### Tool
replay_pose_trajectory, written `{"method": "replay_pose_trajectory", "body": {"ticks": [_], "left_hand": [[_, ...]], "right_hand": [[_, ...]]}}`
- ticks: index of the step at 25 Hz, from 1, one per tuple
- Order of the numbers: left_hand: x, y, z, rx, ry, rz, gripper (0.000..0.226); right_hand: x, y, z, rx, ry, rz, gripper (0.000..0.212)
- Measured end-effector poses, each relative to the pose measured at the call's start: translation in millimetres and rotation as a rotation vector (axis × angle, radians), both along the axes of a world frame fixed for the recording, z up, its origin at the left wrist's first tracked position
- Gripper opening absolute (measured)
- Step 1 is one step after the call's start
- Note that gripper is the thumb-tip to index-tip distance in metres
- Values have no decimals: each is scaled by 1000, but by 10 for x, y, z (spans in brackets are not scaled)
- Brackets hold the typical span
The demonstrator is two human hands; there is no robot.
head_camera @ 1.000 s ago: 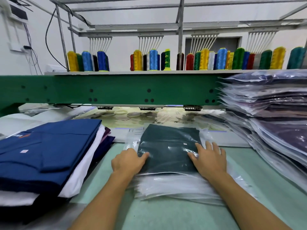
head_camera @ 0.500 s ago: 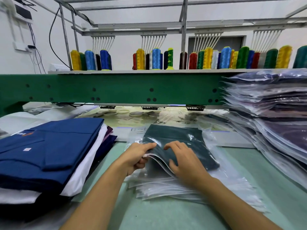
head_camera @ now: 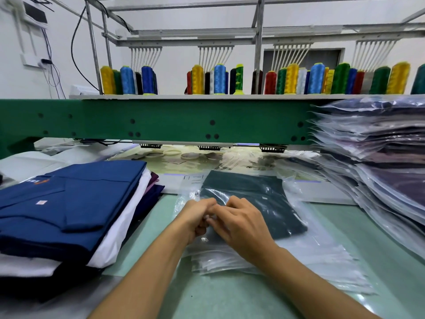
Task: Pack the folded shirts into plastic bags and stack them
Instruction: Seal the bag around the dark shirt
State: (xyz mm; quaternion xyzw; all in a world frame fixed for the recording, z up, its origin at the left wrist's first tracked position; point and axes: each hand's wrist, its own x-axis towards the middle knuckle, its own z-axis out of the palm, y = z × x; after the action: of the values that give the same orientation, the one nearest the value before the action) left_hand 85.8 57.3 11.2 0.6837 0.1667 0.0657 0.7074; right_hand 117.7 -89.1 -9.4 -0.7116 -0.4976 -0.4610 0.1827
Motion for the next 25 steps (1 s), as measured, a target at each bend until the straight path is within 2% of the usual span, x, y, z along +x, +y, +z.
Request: {"method": "replay_pose_trajectory", "body": {"ticks": [4,8,11,13,19,25], "left_hand": [[21,-6,-52,18,30,-44,42],[18,17,-64,-53,20,-57,40],[30,55,-58,-152,34,-55,45],[37,103,-34,-257,24,-58,35],[72,359,-36,-607,-100,-8,36],[92,430,-56,-680,-182,48,36]], "right_hand": [[-29,26,10,-9,-42,20,18],[-54,39,39,-28,-41,70,18],[-34,3,28,-38,51,76,22],[-4,-67,24,-43,158,20,26],[135,-367,33,21,412,-143,26],[325,-647,108,-17,452,-201,26]]}}
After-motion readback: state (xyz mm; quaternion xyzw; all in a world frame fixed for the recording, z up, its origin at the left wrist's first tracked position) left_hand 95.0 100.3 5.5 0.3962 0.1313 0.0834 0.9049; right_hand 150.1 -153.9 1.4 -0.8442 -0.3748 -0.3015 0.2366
